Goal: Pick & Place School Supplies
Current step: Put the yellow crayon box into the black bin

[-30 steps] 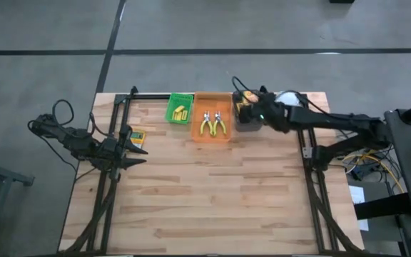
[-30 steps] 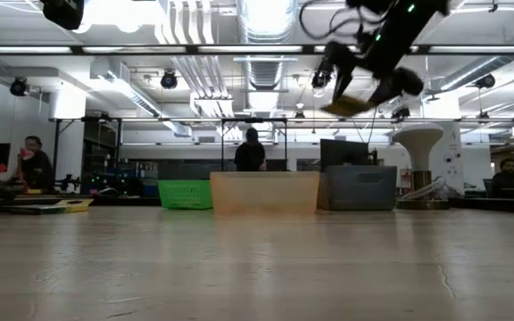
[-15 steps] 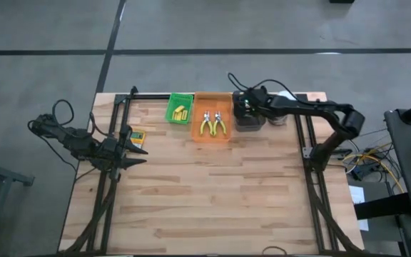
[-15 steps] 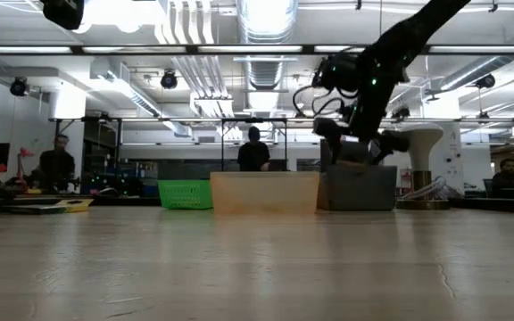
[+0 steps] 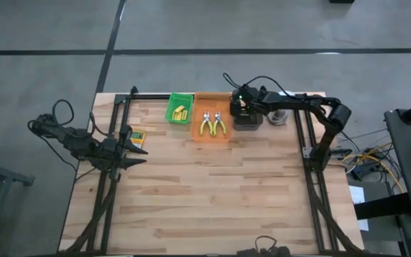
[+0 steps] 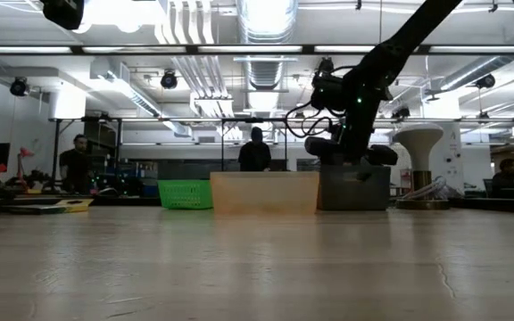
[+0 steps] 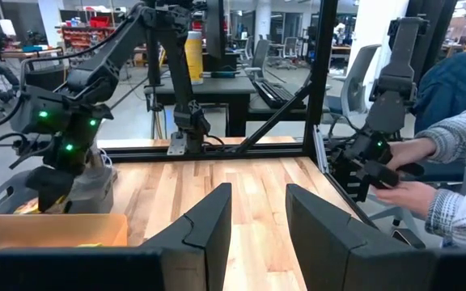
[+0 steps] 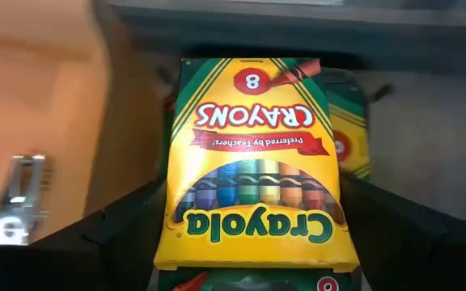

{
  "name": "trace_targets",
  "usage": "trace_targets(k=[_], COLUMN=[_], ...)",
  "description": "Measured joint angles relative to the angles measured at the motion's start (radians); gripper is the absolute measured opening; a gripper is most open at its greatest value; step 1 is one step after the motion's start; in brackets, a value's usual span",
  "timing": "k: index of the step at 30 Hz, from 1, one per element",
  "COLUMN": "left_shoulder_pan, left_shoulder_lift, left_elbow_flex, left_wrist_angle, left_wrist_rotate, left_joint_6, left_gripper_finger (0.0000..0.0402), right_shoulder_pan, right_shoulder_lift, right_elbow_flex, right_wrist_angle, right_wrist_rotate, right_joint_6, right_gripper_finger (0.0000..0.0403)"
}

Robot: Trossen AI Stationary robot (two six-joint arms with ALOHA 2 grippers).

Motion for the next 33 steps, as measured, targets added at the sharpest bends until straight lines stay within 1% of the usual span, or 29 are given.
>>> trace_targets(k=[8,18,26,29,33], left_shoulder_pan=[0.000,0.000,0.000,0.000,0.000], left_shoulder_lift=[0.000,0.000,0.000,0.000,0.001], left_elbow_flex=[0.000,0.000,0.000,0.000,0.000], left_wrist_angle=[0.000,0.000,0.000,0.000,0.000], left_wrist_rotate=[0.000,0.000,0.000,0.000,0.000], left_joint_6=[0.000,0.000,0.000,0.000,0.000], left_gripper_finger=[0.0124,0.0124,0.0124,0.0124,0.0124], right_shoulder_pan=[-0.012,-0.017,-0.017,-0.018,-0.017], right_shoulder_lift=[0.026,0.026,0.025,0.013,-0.048], right_elbow_flex=[0.033,0.007,0.033,0.049,0.074], right_wrist_angle=[0.004,-0.002,0.000,0.000,0.001], right_wrist_rotate=[-0.065,-0.069,-0.080,-0.080,-0.073], right_joint_6=[0.010,0.029,0.005,-0.012,-0.038], right_gripper_finger=[0.0325,0.0356,0.0361,0.0361,0.0358])
